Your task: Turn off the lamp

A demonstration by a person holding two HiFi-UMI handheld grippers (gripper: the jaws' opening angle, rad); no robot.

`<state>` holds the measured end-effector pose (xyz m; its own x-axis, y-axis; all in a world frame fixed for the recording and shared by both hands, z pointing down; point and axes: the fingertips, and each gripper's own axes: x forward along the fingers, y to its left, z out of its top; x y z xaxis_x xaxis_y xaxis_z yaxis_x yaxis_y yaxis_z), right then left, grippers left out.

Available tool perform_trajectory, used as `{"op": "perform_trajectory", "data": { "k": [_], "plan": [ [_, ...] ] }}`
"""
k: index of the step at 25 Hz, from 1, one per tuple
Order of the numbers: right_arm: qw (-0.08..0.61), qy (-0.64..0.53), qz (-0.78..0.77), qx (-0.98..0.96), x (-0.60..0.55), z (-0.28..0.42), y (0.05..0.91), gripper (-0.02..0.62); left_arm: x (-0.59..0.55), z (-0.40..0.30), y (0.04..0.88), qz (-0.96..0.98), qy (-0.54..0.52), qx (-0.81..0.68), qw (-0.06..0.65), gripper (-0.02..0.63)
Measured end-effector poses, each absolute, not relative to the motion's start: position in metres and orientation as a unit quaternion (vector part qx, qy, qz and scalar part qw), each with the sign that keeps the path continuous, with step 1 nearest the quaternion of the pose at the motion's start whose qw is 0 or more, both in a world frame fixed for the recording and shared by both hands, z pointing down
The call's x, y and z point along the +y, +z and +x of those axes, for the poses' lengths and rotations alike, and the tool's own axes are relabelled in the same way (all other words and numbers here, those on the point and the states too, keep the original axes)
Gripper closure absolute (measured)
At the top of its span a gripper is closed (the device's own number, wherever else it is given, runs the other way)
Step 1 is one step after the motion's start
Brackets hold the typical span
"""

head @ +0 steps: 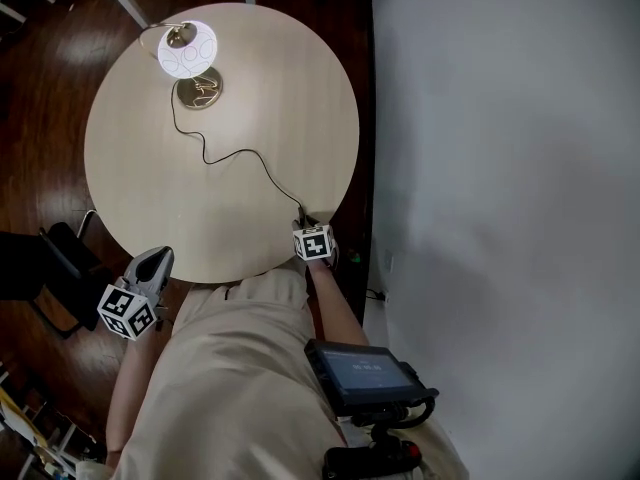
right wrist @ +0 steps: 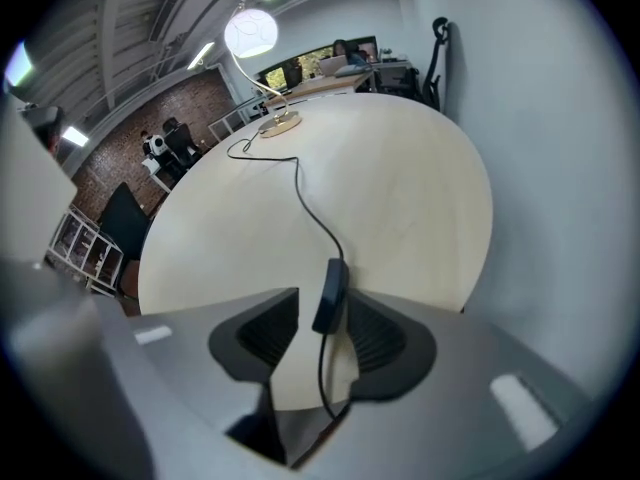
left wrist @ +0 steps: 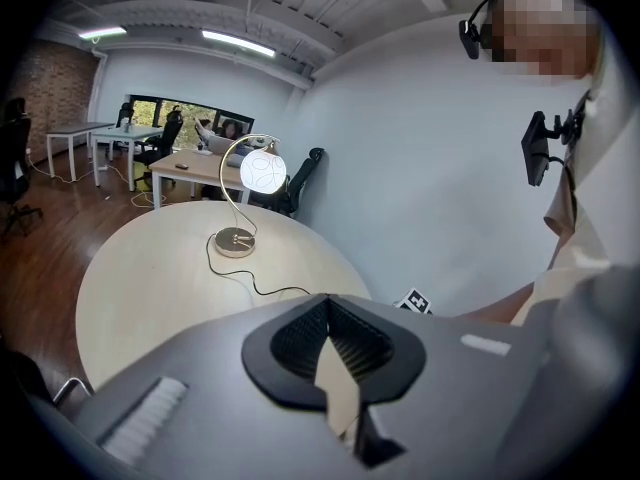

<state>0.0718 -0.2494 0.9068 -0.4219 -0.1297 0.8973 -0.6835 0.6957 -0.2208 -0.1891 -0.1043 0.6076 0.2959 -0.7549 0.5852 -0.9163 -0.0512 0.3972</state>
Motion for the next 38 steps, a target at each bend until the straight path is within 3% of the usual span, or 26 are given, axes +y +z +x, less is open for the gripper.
{"op": "perform_trajectory", "data": {
  "k": [10, 15, 38],
  "plan": [
    [0.473, 0.317, 0.267, -0.778, -0.259, 0.067, 0.92, 0.442, -0.092, -0.207, 0.61, 0.694, 0.114, -0.606, 0.372, 0.606],
    [0.472, 0.316, 0.272, -0.777, -0.259, 0.069, 0.921, 0.48, -0.091, -0.202, 0.612, 0.691, 0.113, -0.607, 0.376, 0.606],
    [0.513, 0.235, 0.251, -0.786, -0.265, 0.054, 0.911, 0.531, -0.081, -0.2, 0.614, 0.687, 0.112, -0.61, 0.378, 0.606]
  ]
}}
